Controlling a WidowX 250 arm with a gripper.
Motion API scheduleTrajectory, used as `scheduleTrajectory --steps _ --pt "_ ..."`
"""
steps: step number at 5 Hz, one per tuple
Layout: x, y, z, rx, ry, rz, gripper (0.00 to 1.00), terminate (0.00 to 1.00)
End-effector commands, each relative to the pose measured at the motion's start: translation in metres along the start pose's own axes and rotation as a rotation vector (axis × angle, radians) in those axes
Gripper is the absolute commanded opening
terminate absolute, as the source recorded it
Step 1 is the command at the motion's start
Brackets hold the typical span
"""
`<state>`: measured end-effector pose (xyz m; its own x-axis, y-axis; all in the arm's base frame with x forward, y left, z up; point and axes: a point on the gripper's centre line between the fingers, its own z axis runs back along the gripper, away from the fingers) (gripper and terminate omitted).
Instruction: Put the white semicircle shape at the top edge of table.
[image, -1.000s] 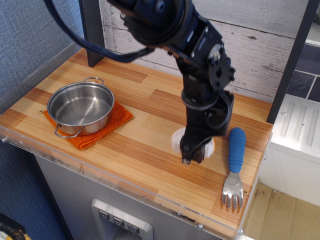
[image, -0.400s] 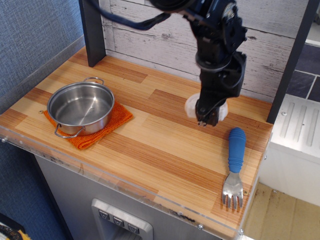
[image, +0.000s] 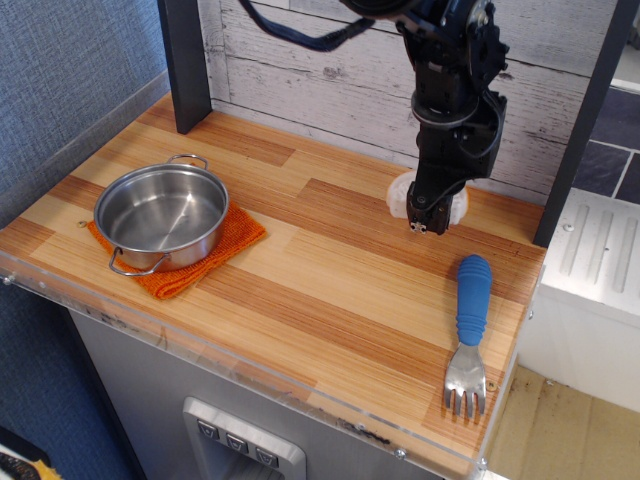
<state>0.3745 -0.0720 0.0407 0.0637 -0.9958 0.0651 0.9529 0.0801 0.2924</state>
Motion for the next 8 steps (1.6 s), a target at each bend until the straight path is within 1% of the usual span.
scheduleTrajectory --steps 1,2,3,4,6,7,8 --pt "0.001 0.017 -0.005 0.008 -0.011 -0.022 0.00 0.00" --pt "0.002 0.013 -0.015 -0.031 -0.014 -0.041 0.00 0.00" --pt "0.002 0.013 -0.017 -0.081 -0.007 -0.049 1.00 0.00" --pt "0.002 0.009 -0.018 -0.083 0.002 -0.035 1.00 0.00" --pt "0.002 0.012 -0.013 -0.076 0.020 -0.057 1.00 0.00" --pt "0.002 0.015 -0.005 -0.048 0.002 -0.066 1.00 0.00" --pt "0.006 0.022 0.010 -0.001 -0.005 -0.081 1.00 0.00"
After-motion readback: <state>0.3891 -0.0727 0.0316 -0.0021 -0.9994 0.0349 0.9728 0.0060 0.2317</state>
